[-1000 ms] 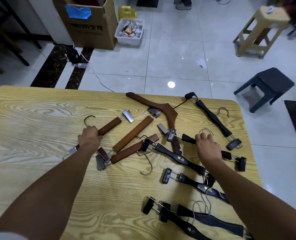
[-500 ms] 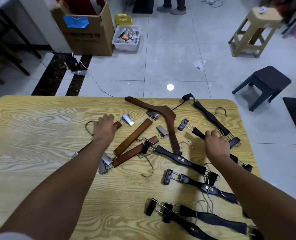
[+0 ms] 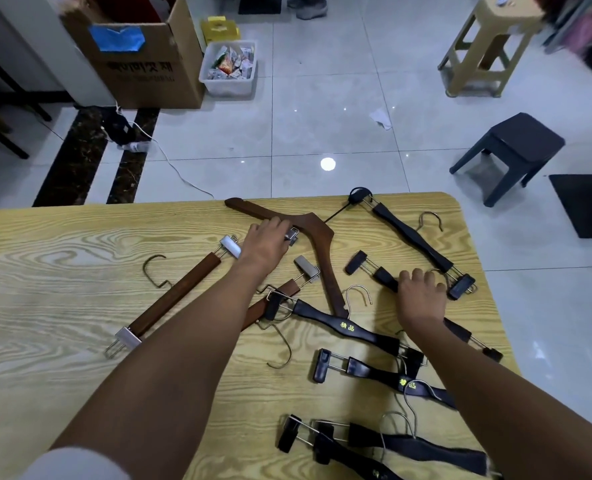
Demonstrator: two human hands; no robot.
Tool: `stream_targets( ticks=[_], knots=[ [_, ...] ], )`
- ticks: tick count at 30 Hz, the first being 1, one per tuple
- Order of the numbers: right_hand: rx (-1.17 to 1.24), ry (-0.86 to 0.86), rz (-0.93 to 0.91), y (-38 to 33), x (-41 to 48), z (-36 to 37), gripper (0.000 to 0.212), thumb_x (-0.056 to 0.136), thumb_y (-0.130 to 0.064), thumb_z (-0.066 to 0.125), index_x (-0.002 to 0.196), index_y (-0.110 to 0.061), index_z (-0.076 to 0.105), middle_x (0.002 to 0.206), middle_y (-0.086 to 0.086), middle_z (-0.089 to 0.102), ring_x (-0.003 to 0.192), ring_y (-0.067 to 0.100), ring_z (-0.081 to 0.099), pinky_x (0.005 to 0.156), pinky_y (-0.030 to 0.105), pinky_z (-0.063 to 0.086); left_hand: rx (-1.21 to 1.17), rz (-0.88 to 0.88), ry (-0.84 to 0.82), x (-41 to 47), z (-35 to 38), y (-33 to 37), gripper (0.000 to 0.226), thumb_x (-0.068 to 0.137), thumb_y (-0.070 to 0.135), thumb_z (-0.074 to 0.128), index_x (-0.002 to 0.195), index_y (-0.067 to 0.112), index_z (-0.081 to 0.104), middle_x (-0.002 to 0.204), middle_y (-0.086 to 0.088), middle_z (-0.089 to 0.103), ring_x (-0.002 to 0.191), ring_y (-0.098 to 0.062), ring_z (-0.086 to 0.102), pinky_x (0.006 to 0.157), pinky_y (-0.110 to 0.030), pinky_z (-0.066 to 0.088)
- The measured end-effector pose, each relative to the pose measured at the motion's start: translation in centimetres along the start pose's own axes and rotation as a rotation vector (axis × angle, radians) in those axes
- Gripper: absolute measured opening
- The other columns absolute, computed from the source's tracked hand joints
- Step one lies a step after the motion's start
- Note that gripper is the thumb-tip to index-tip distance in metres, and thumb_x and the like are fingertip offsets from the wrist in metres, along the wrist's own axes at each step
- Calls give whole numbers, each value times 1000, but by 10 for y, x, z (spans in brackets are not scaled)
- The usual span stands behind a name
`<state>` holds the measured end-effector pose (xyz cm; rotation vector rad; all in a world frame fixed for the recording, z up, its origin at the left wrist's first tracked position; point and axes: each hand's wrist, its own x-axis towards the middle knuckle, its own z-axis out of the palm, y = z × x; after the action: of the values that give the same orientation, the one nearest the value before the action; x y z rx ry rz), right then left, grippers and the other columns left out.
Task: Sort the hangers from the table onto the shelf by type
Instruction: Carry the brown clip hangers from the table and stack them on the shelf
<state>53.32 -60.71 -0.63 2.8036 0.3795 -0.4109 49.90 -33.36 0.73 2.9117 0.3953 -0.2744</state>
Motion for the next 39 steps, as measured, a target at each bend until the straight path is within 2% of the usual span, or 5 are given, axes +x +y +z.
stream_targets(
  ticks=[4,7,22,28,39],
  knots=[
    [112,143,-229,-17,5,-9,36,93,-30,43,124,-12,46,124,9,50,115,28,45,93,37,39,-4,2,9,5,-1,2,37,97,24,45,134,16,42,131,-7,48,125,-26,41,102,-37,29],
    [258,131,-352,-46,14,-16,33,96,-32,41,122,-13,48,121,6,52,112,24,48,88,34,43,0,-1,20,4,-3,-1,37,97,22,44,134,16,42,132,-7,48,126,-25,41,102,-36,29],
    [364,2,-150,-123,38,-27,38,96,-35,51,115,-3,51,114,13,62,106,30,62,78,34,47,-41,-144,34,-17,1,-51,36,98,24,43,134,20,41,133,-4,47,126,-23,40,102,-38,29],
    [408,12,-142,-132,39,-28,23,96,-18,48,113,-2,48,112,15,62,104,31,61,77,34,46,-64,-164,45,-23,-2,-57,36,99,25,42,134,21,42,132,-3,47,125,-21,40,101,-38,28],
    [448,151,-271,-149,34,-44,20,93,1,44,113,-2,42,107,15,56,96,31,57,66,34,39,-74,-221,101,-39,-19,-73,32,99,27,39,129,19,45,128,-3,48,122,-22,41,99,-40,29]
  ],
)
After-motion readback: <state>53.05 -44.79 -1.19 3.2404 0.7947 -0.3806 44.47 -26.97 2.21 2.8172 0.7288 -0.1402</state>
